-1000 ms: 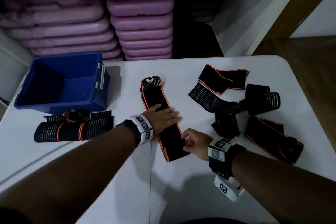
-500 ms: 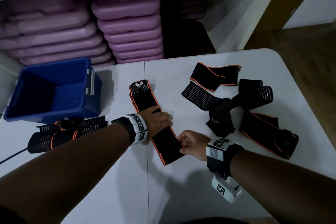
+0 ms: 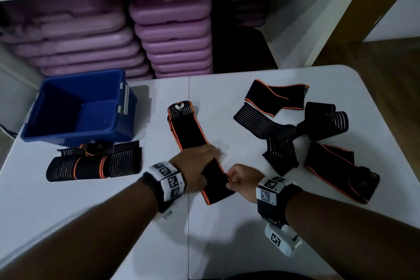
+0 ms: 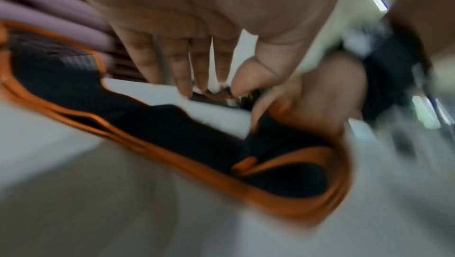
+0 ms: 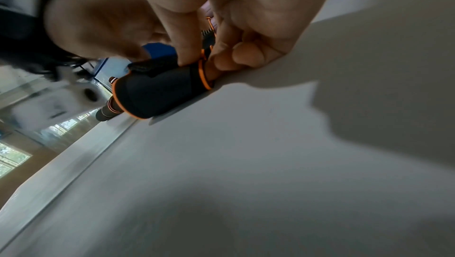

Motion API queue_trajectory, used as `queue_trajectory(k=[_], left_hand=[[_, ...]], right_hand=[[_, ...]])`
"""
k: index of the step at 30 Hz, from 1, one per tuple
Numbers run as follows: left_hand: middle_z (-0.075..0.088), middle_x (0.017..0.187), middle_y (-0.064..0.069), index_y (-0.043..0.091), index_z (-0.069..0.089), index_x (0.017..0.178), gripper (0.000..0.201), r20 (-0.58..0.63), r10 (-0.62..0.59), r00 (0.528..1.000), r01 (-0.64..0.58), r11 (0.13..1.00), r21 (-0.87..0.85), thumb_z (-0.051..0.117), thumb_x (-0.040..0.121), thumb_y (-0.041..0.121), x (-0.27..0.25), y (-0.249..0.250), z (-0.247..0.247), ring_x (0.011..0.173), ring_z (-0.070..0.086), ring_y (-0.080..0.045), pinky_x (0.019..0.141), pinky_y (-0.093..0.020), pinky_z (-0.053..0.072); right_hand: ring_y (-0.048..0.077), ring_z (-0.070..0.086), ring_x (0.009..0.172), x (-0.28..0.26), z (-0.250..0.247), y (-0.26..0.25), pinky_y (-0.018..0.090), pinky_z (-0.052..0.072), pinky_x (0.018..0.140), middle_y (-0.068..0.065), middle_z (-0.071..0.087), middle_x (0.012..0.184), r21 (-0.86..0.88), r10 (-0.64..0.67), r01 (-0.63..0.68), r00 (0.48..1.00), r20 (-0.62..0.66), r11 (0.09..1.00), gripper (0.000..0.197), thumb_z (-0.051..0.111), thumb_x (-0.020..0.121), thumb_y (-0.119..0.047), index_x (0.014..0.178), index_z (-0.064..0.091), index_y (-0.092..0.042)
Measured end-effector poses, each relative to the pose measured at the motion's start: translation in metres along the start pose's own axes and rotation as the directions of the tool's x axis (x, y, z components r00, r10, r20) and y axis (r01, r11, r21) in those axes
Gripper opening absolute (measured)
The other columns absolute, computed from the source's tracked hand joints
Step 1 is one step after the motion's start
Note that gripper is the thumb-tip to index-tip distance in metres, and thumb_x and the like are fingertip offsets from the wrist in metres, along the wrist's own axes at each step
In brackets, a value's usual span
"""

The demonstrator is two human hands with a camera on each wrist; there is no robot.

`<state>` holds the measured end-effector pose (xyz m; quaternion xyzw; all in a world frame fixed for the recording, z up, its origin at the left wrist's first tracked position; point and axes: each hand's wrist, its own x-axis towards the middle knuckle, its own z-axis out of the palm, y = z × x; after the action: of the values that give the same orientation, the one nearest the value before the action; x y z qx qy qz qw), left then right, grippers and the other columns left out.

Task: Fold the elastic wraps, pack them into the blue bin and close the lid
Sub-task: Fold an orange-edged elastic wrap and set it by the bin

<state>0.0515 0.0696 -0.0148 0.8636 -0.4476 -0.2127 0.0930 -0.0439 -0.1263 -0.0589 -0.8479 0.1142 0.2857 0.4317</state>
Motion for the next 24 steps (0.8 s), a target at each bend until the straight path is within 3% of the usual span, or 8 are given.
queue_trajectory(k=[3,8,12,14,16,19,22,24], left_hand=[[0.052,0.127,0.012,0.033,0.05,0.127,0.051,-0.088,-0.203,0.975,0.175,0.95,-0.259,0.064,0.079,0.038,-0.025,0.021,0.013,0.113,0.056,-0.013,0.098,-0.026,0.044],[0.056,0.126,0.008,0.027,0.05,0.128,0.044,-0.116,-0.312,0.943,0.278,0.929,-0.244,0.061,0.087,0.038,-0.044,0.041,0.044,0.112,0.055,-0.015,0.093,-0.021,0.039],[0.06,0.114,0.005,0.023,0.058,0.115,0.028,-0.128,-0.361,0.924,0.312,0.903,-0.295,0.062,0.088,0.031,-0.045,0.042,0.05,0.097,0.06,-0.019,0.082,-0.023,0.043],[0.065,0.104,0.001,0.018,0.066,0.105,0.023,-0.175,-0.307,0.935,0.269,0.94,-0.211,0.059,0.086,0.03,-0.043,0.043,0.05,0.088,0.064,-0.024,0.077,-0.03,0.049],[0.067,0.092,0.0,0.016,0.07,0.095,0.033,-0.174,-0.256,0.951,0.231,0.961,-0.15,0.051,0.084,0.041,-0.042,0.044,0.051,0.079,0.065,-0.026,0.073,-0.032,0.052],[0.065,0.104,0.002,0.019,0.065,0.108,0.052,-0.084,-0.257,0.963,0.252,0.966,-0.06,0.053,0.078,0.06,-0.043,0.048,0.047,0.091,0.061,-0.022,0.087,-0.033,0.048],[0.067,0.095,-0.004,0.013,0.068,0.1,0.044,-0.075,-0.236,0.969,0.237,0.972,-0.007,0.07,0.066,0.04,-0.041,0.049,0.046,0.079,0.065,-0.028,0.077,-0.031,0.052],[0.067,0.085,-0.003,0.012,0.068,0.092,0.036,-0.112,-0.244,0.963,0.243,0.97,-0.03,0.066,0.063,0.034,-0.04,0.049,0.048,0.07,0.065,-0.027,0.07,-0.029,0.052]], right_hand=[[0.01,0.058,0.083,0.001,0.001,-0.002,0.021,0.039,0.07,-0.012,0.059,0.079,-0.02,0.009,-0.01,1.0,-0.015,1.0,0.019,0.067,0.085,-0.031,0.096,0.052,-0.03],[0.011,0.058,0.076,-0.001,0.005,-0.002,0.022,0.04,0.068,-0.012,0.058,0.072,-0.066,-0.008,0.004,0.998,-0.066,0.998,0.023,0.067,0.084,-0.035,0.081,0.044,-0.035],[0.013,0.055,0.072,-0.01,0.009,-0.006,0.028,0.044,0.068,-0.009,0.055,0.076,-0.175,-0.122,0.095,0.981,-0.149,0.98,0.016,0.061,0.088,-0.032,0.091,0.046,-0.028],[0.017,0.055,0.086,-0.014,0.008,-0.011,0.03,0.046,0.075,-0.006,0.056,0.09,-0.338,-0.264,0.212,0.957,-0.116,0.917,0.011,0.057,0.091,-0.028,0.098,0.051,-0.023],[0.021,0.054,0.099,-0.016,0.005,-0.015,0.035,0.046,0.082,-0.002,0.057,0.105,-0.505,-0.376,0.297,0.925,-0.06,0.81,0.016,0.055,0.091,-0.029,0.104,0.056,-0.021],[0.022,0.054,0.107,-0.017,0.001,-0.02,0.038,0.047,0.082,-0.004,0.054,0.116,-0.647,-0.453,0.368,0.891,0.04,0.667,0.036,0.06,0.08,-0.041,0.11,0.057,-0.021],[0.022,0.049,0.115,-0.014,-0.003,-0.031,0.038,0.044,0.087,-0.003,0.049,0.127,-0.761,-0.402,0.392,0.896,0.189,0.516,0.056,0.067,0.073,-0.049,0.118,0.055,-0.018],[0.023,0.048,0.114,-0.009,-0.001,-0.037,0.036,0.041,0.086,-0.001,0.051,0.121,-0.783,-0.392,0.384,0.899,0.196,0.49,0.045,0.068,0.076,-0.039,0.114,0.056,-0.017]])
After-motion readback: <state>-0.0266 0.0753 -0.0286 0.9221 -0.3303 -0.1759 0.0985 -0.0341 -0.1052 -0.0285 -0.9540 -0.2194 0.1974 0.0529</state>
